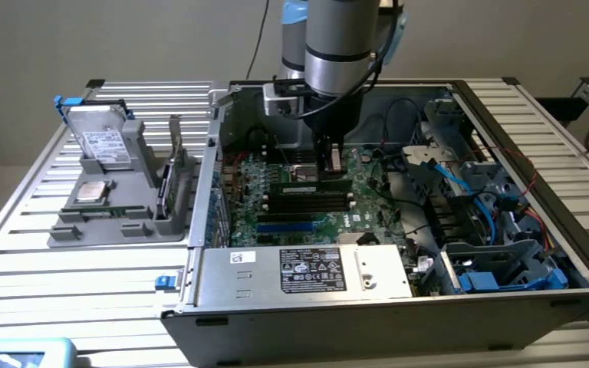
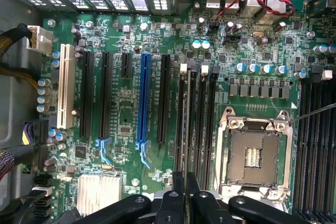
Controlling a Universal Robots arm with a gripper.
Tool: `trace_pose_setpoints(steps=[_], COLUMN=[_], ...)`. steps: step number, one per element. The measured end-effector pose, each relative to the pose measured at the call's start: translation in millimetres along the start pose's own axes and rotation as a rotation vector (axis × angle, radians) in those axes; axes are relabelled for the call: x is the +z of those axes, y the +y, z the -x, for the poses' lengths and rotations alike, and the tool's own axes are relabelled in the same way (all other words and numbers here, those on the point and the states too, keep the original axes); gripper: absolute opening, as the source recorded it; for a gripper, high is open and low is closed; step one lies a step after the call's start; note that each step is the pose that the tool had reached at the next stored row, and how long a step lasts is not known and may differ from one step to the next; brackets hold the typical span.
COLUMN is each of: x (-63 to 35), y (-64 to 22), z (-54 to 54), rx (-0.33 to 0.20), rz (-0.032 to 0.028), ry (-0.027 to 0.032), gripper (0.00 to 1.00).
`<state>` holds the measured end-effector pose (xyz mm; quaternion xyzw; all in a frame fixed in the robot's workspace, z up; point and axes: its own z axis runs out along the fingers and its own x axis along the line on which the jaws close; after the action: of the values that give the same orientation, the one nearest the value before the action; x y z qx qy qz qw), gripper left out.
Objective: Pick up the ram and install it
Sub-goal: 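Insert the ram into the slot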
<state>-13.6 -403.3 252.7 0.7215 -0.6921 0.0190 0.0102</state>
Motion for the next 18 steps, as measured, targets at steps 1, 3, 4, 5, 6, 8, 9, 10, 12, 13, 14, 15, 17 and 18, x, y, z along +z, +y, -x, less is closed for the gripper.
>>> trace_pose_setpoints(steps=[1, 3, 4, 5, 6, 8, 9, 10, 12, 13, 14, 15, 17, 18], x=[0.4, 1.4, 1.9, 2.4, 3.0, 4.2, 4.8, 5.5, 6.8, 7.4, 8.0, 8.3, 8.5, 8.7], y=[0.0, 0.1, 0.2, 0.3, 0.4, 0.5, 0.5, 0.5, 0.5, 0.5, 0.5, 0.5, 0.6, 0.6], z=[-0.4, -0.9, -1.2, -1.3, -1.4, -1.4, -1.4, -1.5, -1.5, -1.4, -1.4, -1.4, -1.4, -1.4], rx=[-0.001, -0.003, -0.005, -0.008, -0.011, -0.015, -0.016, -0.016, -0.016, -0.016, -0.016, -0.016, -0.015, -0.014], rz=[-0.0001, -0.0002, -0.0003, -0.0006, -0.0009, -0.0013, -0.0014, -0.0015, -0.0014, -0.0014, -0.0014, -0.0014, -0.0012, -0.0013], ry=[-0.0002, -0.001, -0.003, -0.0056, -0.0082, -0.0132, -0.0153, -0.0159, -0.0158, -0.0159, -0.0159, -0.0159, -0.0155, -0.0157], gripper=[0.13, 0.13, 0.13, 0.13, 0.13, 0.13, 0.13, 0.13, 0.13, 0.13, 0.13, 0.13, 0.13, 0.13])
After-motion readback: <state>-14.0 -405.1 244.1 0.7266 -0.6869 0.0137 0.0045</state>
